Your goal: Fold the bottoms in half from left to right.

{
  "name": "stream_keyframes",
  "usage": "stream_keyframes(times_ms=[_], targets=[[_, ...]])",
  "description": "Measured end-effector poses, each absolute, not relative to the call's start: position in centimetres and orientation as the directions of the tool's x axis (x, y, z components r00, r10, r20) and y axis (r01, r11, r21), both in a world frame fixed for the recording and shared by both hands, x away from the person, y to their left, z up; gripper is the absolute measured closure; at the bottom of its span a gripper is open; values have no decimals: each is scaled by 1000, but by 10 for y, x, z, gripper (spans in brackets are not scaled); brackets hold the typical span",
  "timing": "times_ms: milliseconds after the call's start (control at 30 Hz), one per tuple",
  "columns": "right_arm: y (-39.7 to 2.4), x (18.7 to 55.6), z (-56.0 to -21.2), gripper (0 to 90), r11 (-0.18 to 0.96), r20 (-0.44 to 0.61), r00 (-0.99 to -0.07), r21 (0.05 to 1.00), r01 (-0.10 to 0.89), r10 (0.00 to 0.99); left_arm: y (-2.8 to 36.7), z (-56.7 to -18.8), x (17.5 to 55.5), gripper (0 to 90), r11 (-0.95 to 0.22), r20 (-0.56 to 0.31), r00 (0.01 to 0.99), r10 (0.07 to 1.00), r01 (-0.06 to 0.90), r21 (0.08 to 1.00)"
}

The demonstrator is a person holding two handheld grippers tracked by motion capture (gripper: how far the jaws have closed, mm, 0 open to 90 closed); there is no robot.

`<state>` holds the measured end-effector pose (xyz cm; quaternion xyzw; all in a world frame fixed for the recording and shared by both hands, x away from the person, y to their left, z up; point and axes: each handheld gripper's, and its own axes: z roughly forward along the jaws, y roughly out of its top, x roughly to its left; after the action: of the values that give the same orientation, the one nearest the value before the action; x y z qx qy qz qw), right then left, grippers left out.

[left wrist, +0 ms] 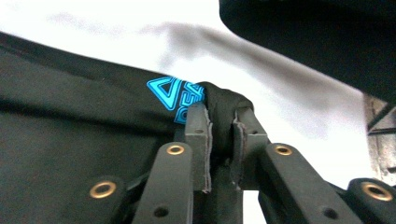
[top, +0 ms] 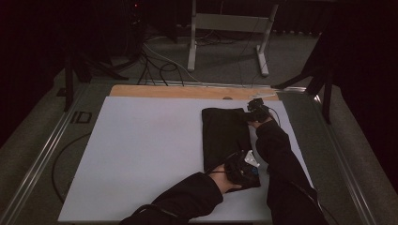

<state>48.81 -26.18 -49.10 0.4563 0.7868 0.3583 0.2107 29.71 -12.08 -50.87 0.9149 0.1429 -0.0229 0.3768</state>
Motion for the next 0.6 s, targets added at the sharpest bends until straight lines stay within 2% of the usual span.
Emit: stream_keyframes(times_ms=[100,233,433,500,600], targets=[[-265,483,-483,180,319,20,-514,764,561,858,-122,-506,293,726,-676,-158,962,223,270,685],[-267,473,-474,143,310,33,-531,780,543,846,-121,-501,289,602,-666,-152,967,204,251,703],[-268,463,-469,133,314,22,-536,789,528,844,-117,-494,287,317,-648,-133,967,216,244,722],[-268,459,-467,132,314,21,-541,796,518,840,-113,-492,285,157,-641,-111,972,205,219,735],[-268,455,-465,131,320,13,-545,797,512,839,-112,-491,283,39,-648,-101,971,217,221,729]])
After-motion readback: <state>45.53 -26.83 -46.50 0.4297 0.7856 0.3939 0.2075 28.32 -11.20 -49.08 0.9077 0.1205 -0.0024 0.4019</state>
